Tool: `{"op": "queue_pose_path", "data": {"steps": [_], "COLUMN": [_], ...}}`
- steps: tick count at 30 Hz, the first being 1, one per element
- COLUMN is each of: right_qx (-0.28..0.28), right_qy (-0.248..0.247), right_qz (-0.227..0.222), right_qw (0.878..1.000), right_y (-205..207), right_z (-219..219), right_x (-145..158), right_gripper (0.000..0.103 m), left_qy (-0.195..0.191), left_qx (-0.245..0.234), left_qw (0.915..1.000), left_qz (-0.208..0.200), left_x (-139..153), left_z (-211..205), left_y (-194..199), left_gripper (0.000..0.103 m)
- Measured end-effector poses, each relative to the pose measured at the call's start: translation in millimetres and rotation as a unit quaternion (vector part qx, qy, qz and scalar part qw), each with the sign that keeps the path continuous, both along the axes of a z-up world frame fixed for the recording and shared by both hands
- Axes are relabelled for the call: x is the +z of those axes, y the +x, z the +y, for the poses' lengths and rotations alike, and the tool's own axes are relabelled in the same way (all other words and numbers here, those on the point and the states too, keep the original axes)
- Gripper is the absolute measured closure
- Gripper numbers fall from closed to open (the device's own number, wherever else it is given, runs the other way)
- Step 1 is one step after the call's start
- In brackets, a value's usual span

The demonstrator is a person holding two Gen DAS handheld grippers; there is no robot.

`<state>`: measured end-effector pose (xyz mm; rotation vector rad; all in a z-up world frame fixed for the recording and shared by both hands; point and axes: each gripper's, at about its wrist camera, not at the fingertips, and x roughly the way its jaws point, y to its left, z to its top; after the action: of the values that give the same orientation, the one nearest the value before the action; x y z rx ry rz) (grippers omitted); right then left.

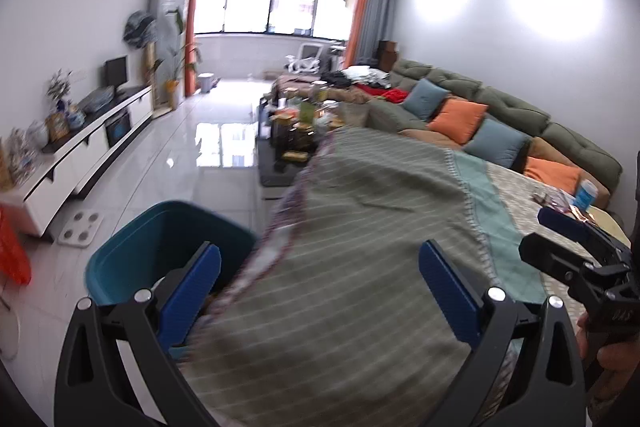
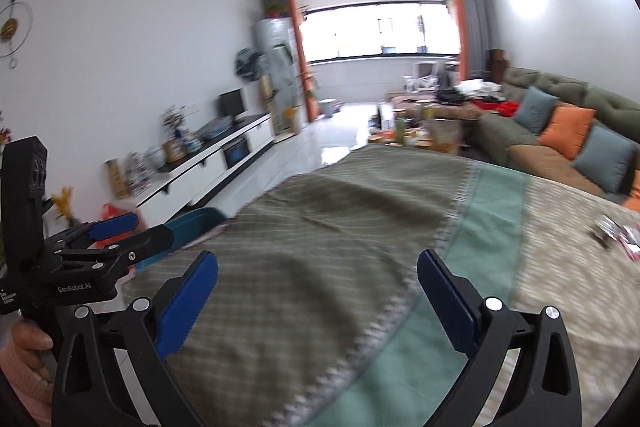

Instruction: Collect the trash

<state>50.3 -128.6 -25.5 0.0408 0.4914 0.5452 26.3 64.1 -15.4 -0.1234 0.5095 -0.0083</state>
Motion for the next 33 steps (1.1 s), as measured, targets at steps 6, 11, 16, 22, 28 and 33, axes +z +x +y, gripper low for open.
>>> {"op": "queue_pose_path", "data": {"steps": [6, 11, 16, 22, 28, 33], "right_qx": [-0.072, -0.118, -0.151, -0.177, -0.196, -0.214], "right_qy": [-0.007, -0.011, -0.011, -0.006, -0.006, -0.005], "right_qz": [-0.016, -0.033, -0.050, -0.064, -0.074, -0.086], "right_qw": [0.997, 0.992, 0.987, 0.982, 0.978, 0.973], "right_y": [-13, -22, -32, -39, -46, -51], "right_z": [-44, -77, -96, -108, -117, -124], "right_x": [-6, -7, -4, 2, 7, 11], "right_gripper": [0.004, 0.004, 0.004, 0.004, 0.004, 0.004], "left_qy": [0.010, 0.013, 0.022, 0.034, 0.037, 0.048], "left_qx": [-0.037, -0.050, -0.062, -0.066, -0.067, -0.063], "left_qw": [0.9987, 0.9967, 0.9939, 0.9912, 0.9904, 0.9886], "left_qz": [-0.033, -0.063, -0.088, -0.110, -0.115, -0.128], "left_x": [5, 9, 12, 15, 13, 15], "left_z": [-43, -71, -89, -106, -113, -116], "left_y": [3, 6, 5, 4, 4, 2], "left_gripper": [0.004, 0.003, 0.003, 0.003, 0.003, 0.003]}}
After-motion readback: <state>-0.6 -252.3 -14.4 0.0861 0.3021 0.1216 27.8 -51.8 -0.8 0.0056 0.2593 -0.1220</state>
